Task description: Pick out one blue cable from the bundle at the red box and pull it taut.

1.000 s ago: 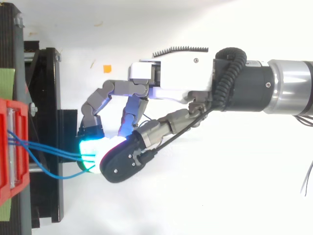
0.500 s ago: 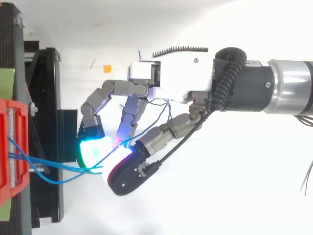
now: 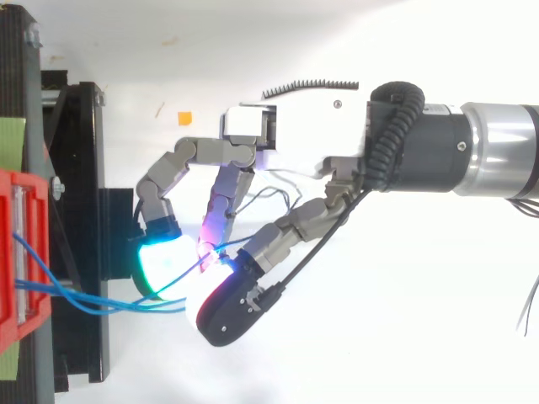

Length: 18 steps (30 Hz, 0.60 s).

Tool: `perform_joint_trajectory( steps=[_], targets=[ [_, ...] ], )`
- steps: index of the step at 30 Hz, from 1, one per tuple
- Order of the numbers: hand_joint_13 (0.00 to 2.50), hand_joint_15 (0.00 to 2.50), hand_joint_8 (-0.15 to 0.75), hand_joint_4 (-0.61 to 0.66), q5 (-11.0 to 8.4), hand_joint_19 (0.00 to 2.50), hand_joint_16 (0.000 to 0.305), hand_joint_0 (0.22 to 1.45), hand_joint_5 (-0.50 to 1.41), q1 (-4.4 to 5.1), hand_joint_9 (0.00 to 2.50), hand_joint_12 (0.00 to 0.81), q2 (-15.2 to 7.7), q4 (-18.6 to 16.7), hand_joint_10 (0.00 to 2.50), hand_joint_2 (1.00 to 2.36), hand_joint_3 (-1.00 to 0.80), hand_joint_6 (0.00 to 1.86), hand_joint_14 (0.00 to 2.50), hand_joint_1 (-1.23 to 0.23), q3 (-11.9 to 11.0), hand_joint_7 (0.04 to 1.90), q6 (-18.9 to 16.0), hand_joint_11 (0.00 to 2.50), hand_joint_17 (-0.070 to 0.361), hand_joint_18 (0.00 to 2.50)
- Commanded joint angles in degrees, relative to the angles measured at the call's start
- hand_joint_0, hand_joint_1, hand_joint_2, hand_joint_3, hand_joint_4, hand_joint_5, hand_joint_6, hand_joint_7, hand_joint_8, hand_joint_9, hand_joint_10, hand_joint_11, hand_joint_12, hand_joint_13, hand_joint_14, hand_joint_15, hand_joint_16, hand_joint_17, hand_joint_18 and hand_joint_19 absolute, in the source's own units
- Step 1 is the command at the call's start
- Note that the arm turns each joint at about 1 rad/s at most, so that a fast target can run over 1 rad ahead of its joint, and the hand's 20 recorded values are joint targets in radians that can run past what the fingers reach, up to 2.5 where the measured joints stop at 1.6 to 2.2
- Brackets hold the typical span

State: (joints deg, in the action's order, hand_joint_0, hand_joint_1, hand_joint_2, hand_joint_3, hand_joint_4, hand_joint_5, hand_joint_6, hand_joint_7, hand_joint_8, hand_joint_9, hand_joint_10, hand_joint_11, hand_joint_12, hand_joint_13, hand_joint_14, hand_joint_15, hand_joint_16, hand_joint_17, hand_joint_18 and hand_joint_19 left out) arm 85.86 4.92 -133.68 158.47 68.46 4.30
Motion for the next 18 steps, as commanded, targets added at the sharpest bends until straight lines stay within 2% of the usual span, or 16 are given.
perform_joint_trajectory(
  steps=[1, 5, 7, 14, 18],
  targets=[
    [1.18, 0.6, 0.288, -0.17, -0.08, 0.51, 0.045, 0.72, -0.11, 0.0, 1.33, 0.348, 0.0, 0.0, 0.02, 1.0, -0.5, 0.93, 0.02, -0.97, 0.0, 1.08, -0.1, 0.76, 0.102, 0.98],
    [1.18, 0.6, 0.289, -0.18, 0.01, 0.5, 0.044, 0.72, -0.11, 0.0, 1.34, 0.347, 0.0, 0.3, 0.02, 1.0, -0.5, 0.93, 0.02, -0.98, 0.0, 1.08, -0.2, 0.77, 0.099, 0.99],
    [1.18, 0.59, 0.282, -0.18, 0.01, 0.49, 0.044, 0.76, -0.11, 0.0, 1.31, 0.345, 0.0, 0.3, 0.03, 1.0, -0.5, 0.93, 0.02, -0.99, 0.0, 1.21, -0.2, 0.76, 0.098, 0.99],
    [1.1, 0.58, 0.216, -0.12, 0.19, 0.49, 0.045, 0.81, -0.16, 0.0, 1.07, 0.335, 0.0, 0.3, 0.02, 1.0, -0.5, 0.96, 0.02, -0.99, 0.0, 1.01, -0.2, 0.7, 0.1, 0.94],
    [1.04, 0.58, 0.184, -0.07, 0.19, 0.49, 0.047, 0.81, -0.19, 0.0, 0.93, 0.336, 0.0, 0.3, 0.02, 1.01, -0.44, 0.97, 0.02, -0.98, 0.0, 0.87, -0.2, 0.68, 0.106, 0.91]
  ],
)
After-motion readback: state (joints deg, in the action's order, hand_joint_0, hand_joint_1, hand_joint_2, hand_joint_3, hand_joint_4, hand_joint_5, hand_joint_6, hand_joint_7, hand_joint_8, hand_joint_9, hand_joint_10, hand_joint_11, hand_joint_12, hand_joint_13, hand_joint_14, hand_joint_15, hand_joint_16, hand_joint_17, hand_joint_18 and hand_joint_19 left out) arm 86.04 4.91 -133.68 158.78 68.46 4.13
